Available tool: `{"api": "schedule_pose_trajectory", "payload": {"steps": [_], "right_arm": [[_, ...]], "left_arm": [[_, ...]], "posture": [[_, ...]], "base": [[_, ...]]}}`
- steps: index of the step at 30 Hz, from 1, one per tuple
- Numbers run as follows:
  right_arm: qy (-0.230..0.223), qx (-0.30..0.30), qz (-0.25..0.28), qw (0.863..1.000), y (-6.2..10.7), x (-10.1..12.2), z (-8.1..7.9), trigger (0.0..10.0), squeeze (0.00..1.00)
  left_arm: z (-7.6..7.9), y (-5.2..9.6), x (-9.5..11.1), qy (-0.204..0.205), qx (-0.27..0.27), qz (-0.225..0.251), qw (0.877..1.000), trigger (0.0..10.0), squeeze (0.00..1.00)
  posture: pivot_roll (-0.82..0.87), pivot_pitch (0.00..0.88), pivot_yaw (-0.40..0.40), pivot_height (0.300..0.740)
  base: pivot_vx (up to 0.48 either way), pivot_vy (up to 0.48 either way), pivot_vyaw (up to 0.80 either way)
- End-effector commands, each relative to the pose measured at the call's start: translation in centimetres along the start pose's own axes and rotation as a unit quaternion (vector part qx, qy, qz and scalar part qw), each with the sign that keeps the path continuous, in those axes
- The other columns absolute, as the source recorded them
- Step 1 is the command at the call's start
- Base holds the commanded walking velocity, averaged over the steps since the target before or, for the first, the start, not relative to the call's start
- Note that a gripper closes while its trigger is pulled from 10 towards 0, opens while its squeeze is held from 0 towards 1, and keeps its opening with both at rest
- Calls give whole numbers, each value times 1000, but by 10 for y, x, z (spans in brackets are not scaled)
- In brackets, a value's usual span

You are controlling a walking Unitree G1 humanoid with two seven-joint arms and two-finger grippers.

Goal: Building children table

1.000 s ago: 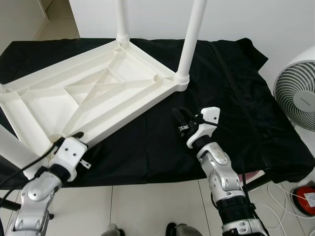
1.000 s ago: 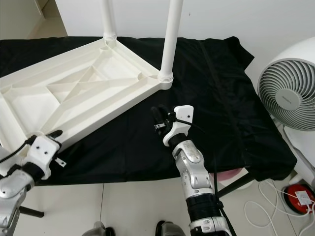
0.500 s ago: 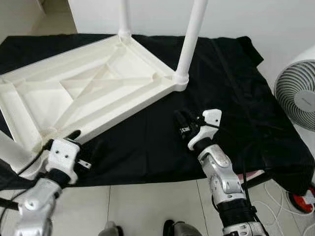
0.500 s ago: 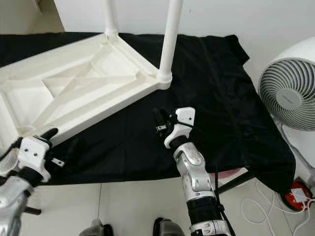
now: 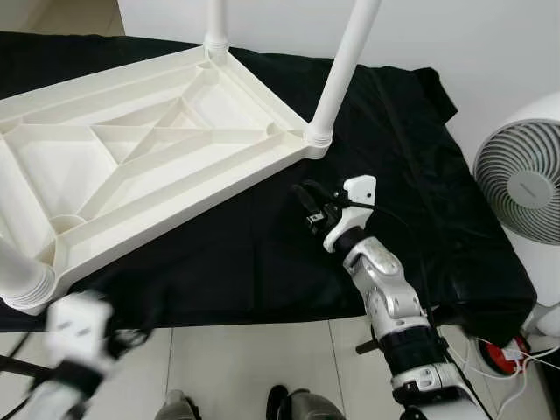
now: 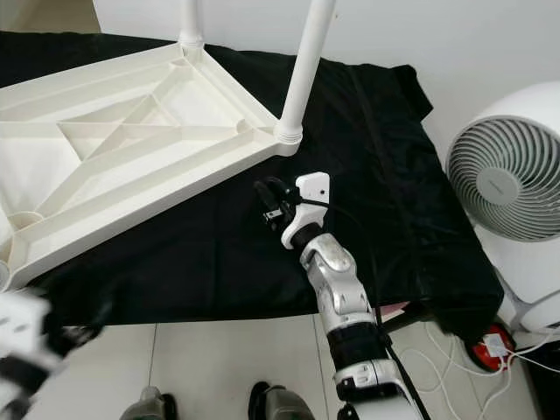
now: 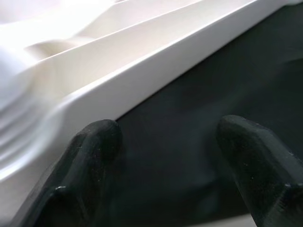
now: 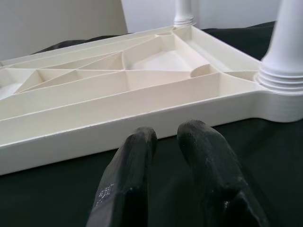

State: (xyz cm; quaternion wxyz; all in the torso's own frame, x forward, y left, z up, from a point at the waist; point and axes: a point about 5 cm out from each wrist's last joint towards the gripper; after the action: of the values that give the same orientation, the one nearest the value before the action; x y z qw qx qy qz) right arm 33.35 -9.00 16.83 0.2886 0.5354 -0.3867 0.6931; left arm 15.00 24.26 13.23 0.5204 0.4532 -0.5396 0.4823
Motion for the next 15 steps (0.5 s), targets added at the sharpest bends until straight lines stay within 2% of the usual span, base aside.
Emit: {"api": "schedule_pose_trajectory", "payload": {"steps": [1,4,5,8,9,10,11,12,13,14,15], "right_arm": [[-8,6,-3,1000,-1,-5,-2,10000,0],[-13,9,-1,1000,-5,-5,-4,10000,0],[-13,9,-1,1000,-5,-5,-4,10000,0],[-15,10,-1,1000,-6,-6,-5,10000,0],[-17,9,0,1000,-7,-6,-6,10000,0],[-17,9,0,1000,-7,-6,-6,10000,0],[-19,7,1,1000,-7,-7,-6,10000,0],[-19,7,1,1000,-7,-7,-6,10000,0],[-20,4,2,1000,-7,-7,-6,10000,0],[-20,4,2,1000,-7,-7,-6,10000,0],[-21,0,3,1000,-6,-7,-6,10000,0]], "left_arm": [[-16,15,3,-4,56,-7,998,10000,0],[-37,41,7,-16,70,-51,996,10000,0],[-37,41,7,-16,70,-51,996,10000,0],[-43,51,7,-13,64,-89,994,10000,0],[-52,58,10,-23,72,-103,992,10000,0],[-52,58,10,-23,72,-103,992,10000,0],[-65,63,16,-39,87,-110,989,10000,0],[-65,63,16,-39,87,-110,989,10000,0],[-78,69,23,-51,105,-113,987,10000,0],[-78,69,23,-51,105,-113,987,10000,0],[-90,74,29,-66,122,-116,984,10000,0]], "posture": [[170,163,-148,740],[187,170,-146,740],[187,170,-146,740],[192,173,-142,740],[196,172,-134,740],[196,172,-134,740],[194,171,-126,740],[194,171,-126,740],[193,170,-122,740],[193,170,-122,740],[187,167,-112,740]], "base": [[0,0,0],[0,0,0],[0,0,0],[0,0,0],[0,0,0],[0,0,0],[0,0,0],[0,0,0],[0,0,0],[0,0,0],[0,0,0]]}}
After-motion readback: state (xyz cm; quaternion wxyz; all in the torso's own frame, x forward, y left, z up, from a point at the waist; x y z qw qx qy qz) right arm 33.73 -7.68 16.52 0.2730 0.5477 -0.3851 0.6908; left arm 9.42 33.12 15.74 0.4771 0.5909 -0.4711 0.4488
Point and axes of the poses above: a point about 5 cm out from each wrist's last joint towards the gripper, its own y axis pointing back from the gripper into the wrist, its own x axis along the axis of the wrist's last joint, z = x × y, and after that the axes turned 12 degrees about y, right-handed
